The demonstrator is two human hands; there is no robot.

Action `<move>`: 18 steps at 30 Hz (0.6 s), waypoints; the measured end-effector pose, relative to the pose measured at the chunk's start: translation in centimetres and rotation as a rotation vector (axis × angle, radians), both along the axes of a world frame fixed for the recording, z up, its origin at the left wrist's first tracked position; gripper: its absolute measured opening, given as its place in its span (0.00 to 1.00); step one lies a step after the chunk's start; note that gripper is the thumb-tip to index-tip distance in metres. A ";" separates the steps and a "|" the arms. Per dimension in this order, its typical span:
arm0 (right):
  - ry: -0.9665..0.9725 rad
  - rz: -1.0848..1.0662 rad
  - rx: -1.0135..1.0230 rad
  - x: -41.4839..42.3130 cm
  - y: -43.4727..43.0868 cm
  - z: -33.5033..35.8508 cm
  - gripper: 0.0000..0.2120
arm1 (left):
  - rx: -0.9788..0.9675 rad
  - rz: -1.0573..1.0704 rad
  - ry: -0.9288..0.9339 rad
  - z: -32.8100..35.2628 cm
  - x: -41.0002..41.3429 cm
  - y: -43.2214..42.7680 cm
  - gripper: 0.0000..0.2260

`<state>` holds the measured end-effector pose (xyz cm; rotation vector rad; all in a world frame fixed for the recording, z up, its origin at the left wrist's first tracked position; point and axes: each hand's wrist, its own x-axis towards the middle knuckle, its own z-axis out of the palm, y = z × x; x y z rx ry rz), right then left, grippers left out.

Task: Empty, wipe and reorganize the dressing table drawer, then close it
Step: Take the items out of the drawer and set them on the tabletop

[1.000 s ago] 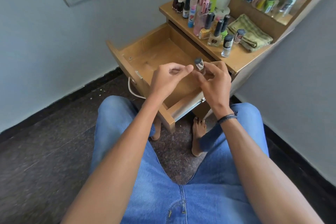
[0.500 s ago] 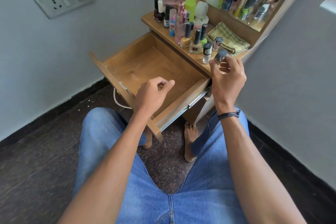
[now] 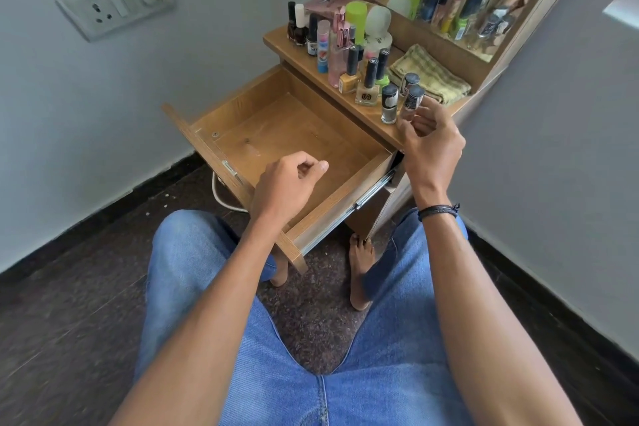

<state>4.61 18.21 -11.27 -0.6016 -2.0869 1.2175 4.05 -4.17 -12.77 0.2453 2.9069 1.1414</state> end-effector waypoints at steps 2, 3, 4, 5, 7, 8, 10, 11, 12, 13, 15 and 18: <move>0.009 0.023 -0.009 0.3 0.3 0.0 0.22 | 0.005 -0.004 -0.003 0.0 0.0 0.0 0.12; 0.015 0.031 -0.010 0.5 0.5 0.0 0.22 | 0.008 -0.008 -0.005 0.0 0.0 0.0 0.11; 0.022 0.030 -0.010 0.6 0.8 0.1 0.21 | 0.011 -0.013 -0.007 0.0 0.0 0.0 0.11; 0.033 0.020 -0.008 0.8 1.0 0.2 0.20 | 0.013 -0.017 -0.010 0.0 0.0 0.0 0.11; 0.071 -0.018 0.011 0.9 1.6 0.5 0.19 | 0.012 -0.019 -0.012 0.0 0.0 -0.1 0.10; 0.091 -0.039 0.033 0.9 2.1 0.7 0.18 | 0.011 -0.021 -0.012 0.0 0.0 -0.1 0.10; 0.097 -0.073 0.104 0.4 3.1 1.3 0.17 | 0.010 -0.026 -0.019 -0.1 0.0 -0.1 0.10; 0.073 -0.076 0.157 0.1 3.7 1.6 0.17 | 0.008 -0.027 -0.024 -0.1 0.0 -0.1 0.10; 0.028 -0.063 0.223 -0.4 4.3 1.9 0.17 | 0.007 -0.028 -0.027 -0.1 0.0 0.0 0.10; -0.034 -0.032 0.294 -0.9 4.9 2.2 0.17 | 0.005 -0.029 -0.029 -0.1 0.1 0.0 0.10; -0.171 0.074 0.421 -2.1 6.2 2.6 0.17 | 0.004 -0.029 -0.026 -0.1 0.1 0.0 0.09; -0.341 0.213 0.541 -3.7 7.6 2.6 0.20 | -0.002 -0.025 -0.026 0.0 0.2 0.0 0.09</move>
